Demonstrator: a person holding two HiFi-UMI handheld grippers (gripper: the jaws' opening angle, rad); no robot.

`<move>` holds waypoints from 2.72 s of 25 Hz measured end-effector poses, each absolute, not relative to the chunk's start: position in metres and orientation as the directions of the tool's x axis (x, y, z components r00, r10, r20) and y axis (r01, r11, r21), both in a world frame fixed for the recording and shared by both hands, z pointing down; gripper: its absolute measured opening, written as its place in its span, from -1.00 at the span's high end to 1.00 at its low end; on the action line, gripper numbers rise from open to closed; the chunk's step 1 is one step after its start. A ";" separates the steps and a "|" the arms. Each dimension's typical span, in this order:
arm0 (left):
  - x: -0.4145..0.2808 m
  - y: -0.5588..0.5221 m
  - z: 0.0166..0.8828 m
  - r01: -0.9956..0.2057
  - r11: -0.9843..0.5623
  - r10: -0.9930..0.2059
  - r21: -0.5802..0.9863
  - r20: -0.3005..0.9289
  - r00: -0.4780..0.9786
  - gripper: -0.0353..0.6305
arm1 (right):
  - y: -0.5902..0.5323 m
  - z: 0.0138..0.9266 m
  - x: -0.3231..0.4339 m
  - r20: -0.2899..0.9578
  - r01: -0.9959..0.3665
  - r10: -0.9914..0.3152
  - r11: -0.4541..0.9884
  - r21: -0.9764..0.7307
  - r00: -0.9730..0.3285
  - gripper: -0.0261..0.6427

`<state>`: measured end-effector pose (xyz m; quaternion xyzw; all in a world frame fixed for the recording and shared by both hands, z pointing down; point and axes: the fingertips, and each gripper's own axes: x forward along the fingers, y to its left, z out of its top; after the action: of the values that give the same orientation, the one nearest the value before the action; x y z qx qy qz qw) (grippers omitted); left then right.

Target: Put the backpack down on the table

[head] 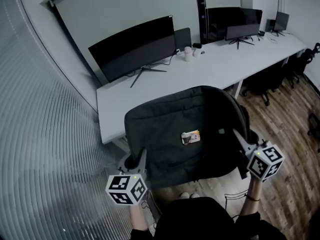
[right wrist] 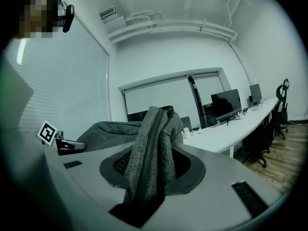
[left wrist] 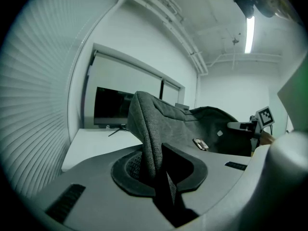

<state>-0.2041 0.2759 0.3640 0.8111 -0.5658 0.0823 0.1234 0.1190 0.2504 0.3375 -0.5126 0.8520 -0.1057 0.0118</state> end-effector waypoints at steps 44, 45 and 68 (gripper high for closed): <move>-0.199 0.027 0.383 -0.903 -0.395 -0.848 0.166 0.311 0.428 0.71 | 0.026 0.350 0.125 0.132 -0.901 -0.902 0.381 -0.209 -0.412 0.55; -0.199 0.022 0.382 -0.900 -0.403 -0.846 0.165 0.308 0.435 0.71 | 0.023 0.349 0.125 0.127 -0.903 -0.904 0.377 -0.207 -0.407 0.55; -0.171 -0.089 0.354 -0.882 -0.447 -0.843 0.149 0.260 0.471 0.71 | -0.078 0.314 0.154 0.074 -0.908 -0.917 0.374 -0.187 -0.393 0.55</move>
<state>-0.1708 -0.0890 0.3540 0.8473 -0.5089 0.0741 0.1326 0.1537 -0.0784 0.3143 -0.5504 0.8287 -0.0990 0.0211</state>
